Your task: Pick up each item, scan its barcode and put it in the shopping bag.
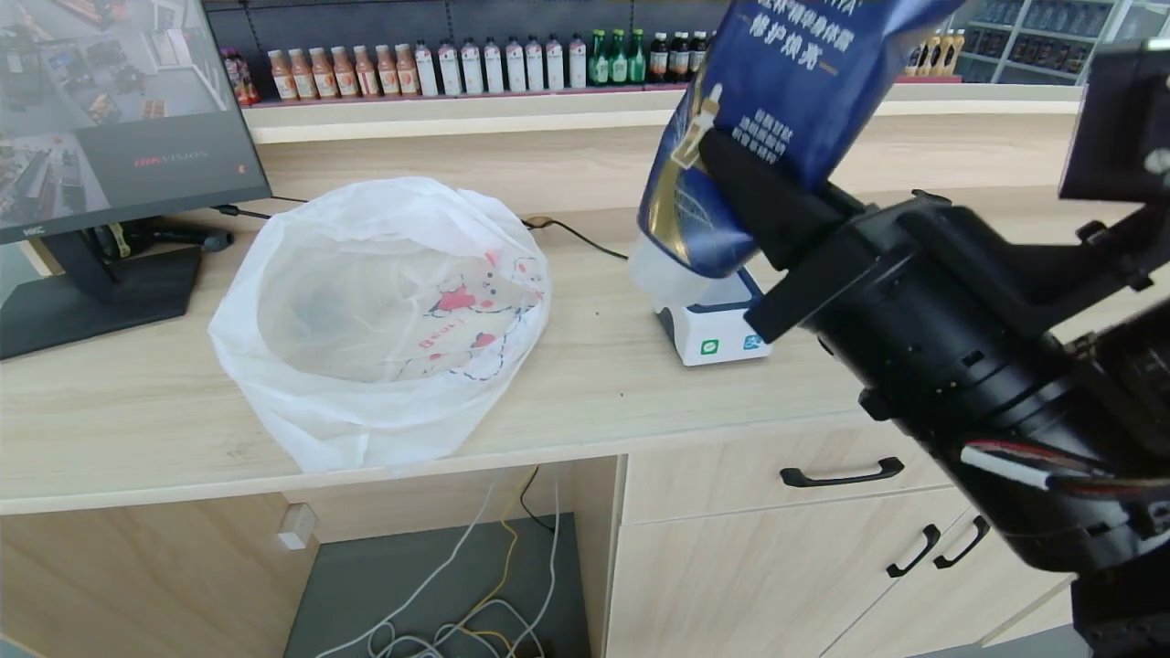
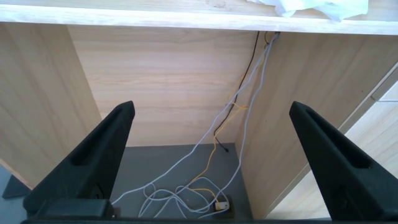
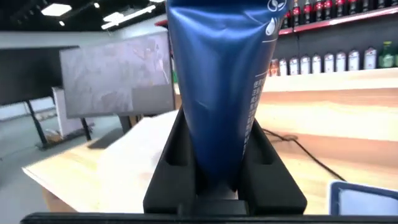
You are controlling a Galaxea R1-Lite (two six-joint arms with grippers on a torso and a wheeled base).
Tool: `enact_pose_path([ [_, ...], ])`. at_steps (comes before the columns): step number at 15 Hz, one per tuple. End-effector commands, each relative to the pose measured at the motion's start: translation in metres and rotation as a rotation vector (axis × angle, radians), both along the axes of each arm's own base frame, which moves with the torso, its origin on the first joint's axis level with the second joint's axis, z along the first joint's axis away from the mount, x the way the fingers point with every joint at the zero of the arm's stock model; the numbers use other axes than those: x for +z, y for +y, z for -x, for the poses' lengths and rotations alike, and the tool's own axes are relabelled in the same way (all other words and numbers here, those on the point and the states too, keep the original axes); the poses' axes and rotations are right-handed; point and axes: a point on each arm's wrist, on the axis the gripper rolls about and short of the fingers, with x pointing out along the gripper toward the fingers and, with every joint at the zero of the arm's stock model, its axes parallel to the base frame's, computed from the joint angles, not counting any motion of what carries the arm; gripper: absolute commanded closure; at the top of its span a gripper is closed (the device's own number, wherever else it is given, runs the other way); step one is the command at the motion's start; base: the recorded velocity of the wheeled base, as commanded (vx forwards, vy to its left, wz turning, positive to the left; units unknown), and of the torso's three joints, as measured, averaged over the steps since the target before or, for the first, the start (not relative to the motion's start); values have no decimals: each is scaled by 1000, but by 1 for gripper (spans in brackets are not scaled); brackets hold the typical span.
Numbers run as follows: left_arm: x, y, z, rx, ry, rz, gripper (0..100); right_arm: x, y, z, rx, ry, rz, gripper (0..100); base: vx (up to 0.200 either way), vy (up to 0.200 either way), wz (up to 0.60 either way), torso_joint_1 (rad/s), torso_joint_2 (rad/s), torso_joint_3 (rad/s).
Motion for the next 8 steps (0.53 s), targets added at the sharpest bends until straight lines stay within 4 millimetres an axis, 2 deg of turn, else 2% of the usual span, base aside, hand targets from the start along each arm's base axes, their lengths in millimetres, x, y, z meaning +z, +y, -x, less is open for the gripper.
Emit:
enact_pose_path([
  [1, 0, 0, 0, 1, 0, 0, 0, -23, -15, -5, -86, 9, 90, 100, 0, 0, 0, 0, 0, 0],
  [4, 0, 0, 0, 0, 0, -1, 0, -31, -28, -24, -172, 29, 114, 100, 0, 0, 0, 0, 0, 0],
  [8, 0, 0, 0, 1, 0, 3, 0, -34, -23, -33, -245, 40, 125, 100, 0, 0, 0, 0, 0, 0],
])
